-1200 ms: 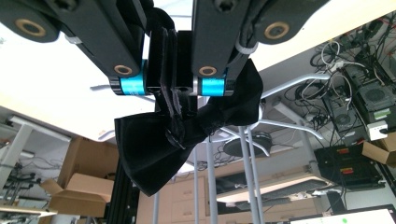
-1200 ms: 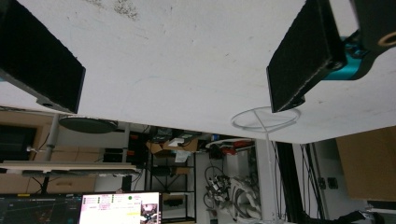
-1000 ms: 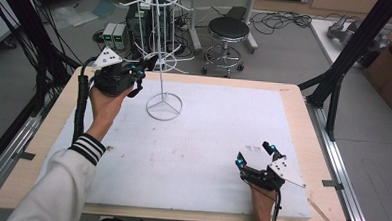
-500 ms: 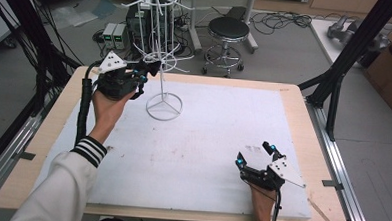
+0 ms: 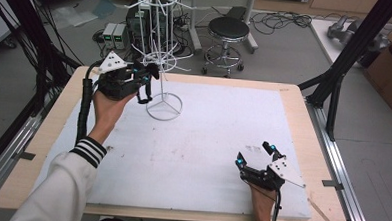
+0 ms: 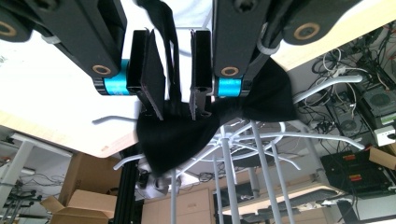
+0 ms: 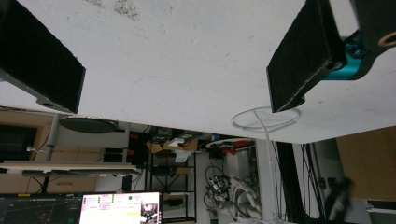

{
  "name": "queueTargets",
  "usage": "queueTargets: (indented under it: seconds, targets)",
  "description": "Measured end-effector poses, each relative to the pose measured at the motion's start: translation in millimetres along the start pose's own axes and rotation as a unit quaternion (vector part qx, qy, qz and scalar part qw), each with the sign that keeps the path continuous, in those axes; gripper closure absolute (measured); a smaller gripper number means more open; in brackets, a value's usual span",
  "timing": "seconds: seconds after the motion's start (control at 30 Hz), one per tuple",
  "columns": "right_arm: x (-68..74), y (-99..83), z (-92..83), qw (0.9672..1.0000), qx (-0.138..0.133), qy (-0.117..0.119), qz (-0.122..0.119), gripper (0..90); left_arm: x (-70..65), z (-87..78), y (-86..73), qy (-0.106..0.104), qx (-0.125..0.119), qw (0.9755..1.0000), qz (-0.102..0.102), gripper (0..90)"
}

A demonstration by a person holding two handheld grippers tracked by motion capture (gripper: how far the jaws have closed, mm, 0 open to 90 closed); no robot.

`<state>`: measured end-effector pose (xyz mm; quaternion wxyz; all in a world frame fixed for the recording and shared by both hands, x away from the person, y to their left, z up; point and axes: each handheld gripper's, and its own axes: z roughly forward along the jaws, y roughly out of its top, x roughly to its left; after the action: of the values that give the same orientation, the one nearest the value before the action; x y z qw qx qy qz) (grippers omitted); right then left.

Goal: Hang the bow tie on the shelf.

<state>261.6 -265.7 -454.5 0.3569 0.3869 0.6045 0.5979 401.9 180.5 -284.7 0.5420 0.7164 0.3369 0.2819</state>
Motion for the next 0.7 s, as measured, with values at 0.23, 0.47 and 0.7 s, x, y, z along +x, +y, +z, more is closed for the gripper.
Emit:
queueTargets:
  seconds: [0.23, 0.47, 0.7]
  targets:
    - [-0.5, 0.0, 0.1, 1.0, -0.001, -0.001, -0.002, 3.3, 1.9, -6.1, 2.3, 0.005, -0.009, 0.9999, -0.003, 66.0]
    - [-0.5, 0.0, 0.1, 1.0, -0.002, -0.001, 0.001, 3.3, -2.2, -16.4, 4.8, 0.015, -0.025, 0.9993, 0.023, 47.0]
    - [-0.3, 0.1, 0.5, 1.0, 0.002, -0.006, 0.001, 3.3, -0.6, -37.8, -3.5, -0.015, -0.049, 0.9974, 0.051, 23.7]
